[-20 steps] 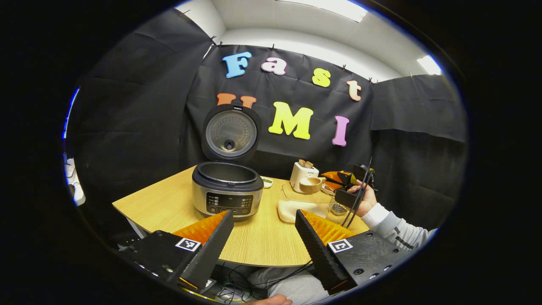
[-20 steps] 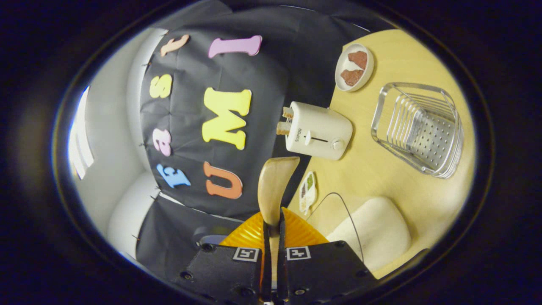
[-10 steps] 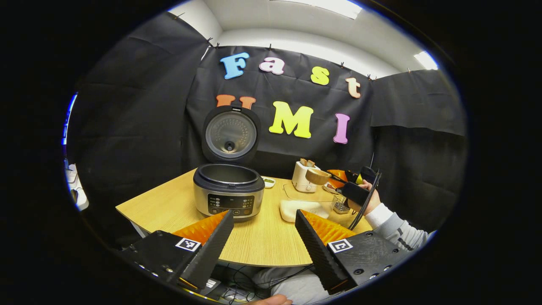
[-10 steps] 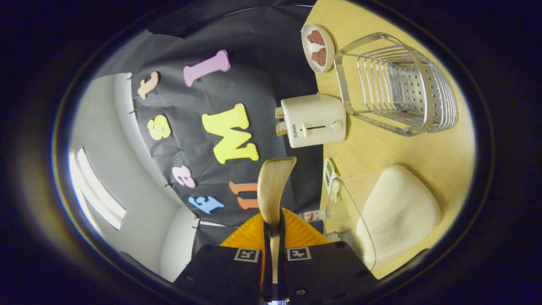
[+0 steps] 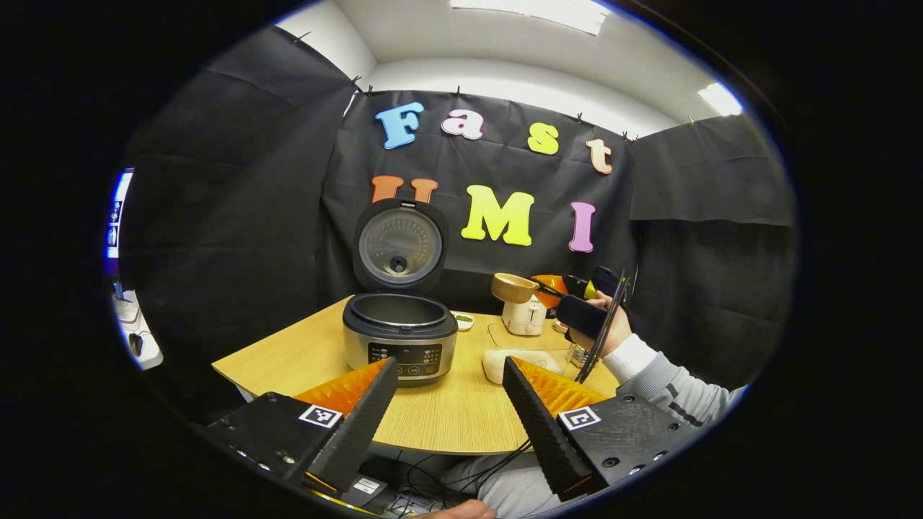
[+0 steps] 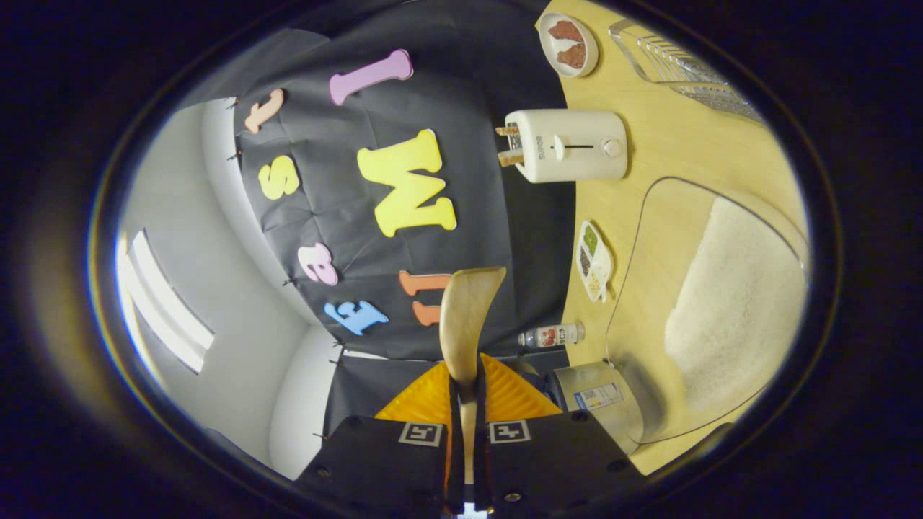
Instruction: Close the left gripper, press the button to open the rice cooker; take a wooden spoon from the chopstick holder with the right hand, scoop a spoonful of rice and pour it into the rice cooker, then put the wooden spoon back into the chopstick holder.
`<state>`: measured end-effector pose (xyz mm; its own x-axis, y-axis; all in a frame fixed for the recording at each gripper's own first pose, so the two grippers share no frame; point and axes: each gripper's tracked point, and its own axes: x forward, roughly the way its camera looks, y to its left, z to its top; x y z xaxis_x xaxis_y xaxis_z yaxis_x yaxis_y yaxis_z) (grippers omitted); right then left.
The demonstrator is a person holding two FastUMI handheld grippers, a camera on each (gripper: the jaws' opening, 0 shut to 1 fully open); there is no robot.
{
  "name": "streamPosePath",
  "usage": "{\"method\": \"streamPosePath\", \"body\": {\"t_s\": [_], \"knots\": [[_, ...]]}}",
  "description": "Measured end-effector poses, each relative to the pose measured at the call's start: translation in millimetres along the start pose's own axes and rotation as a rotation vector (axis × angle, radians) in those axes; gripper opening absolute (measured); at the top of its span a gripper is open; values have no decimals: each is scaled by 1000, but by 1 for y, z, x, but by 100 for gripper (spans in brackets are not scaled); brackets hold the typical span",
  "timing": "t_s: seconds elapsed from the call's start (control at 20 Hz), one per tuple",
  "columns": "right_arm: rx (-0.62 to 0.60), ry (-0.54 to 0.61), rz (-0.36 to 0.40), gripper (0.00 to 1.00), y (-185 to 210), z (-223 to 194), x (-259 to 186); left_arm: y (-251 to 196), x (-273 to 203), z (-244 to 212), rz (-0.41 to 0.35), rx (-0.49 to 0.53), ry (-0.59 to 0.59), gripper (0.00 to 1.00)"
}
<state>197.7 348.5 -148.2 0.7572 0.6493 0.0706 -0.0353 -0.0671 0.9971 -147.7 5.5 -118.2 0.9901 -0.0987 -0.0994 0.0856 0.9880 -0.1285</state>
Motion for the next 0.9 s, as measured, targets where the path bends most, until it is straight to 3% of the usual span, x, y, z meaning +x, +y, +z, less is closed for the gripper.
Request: {"method": "streamPosePath", "body": {"t_s": [0.3, 0.45, 0.9], "knots": [[-92, 29, -31, 10, 19, -42, 37, 33, -18, 4, 46, 7, -29, 94], [-167, 52, -81, 10, 17, -64, 56, 49, -28, 3, 68, -15, -35, 94], [-542, 75, -271, 10, 2, -109, 92, 56, -49, 2, 69, -20, -76, 94]]}}
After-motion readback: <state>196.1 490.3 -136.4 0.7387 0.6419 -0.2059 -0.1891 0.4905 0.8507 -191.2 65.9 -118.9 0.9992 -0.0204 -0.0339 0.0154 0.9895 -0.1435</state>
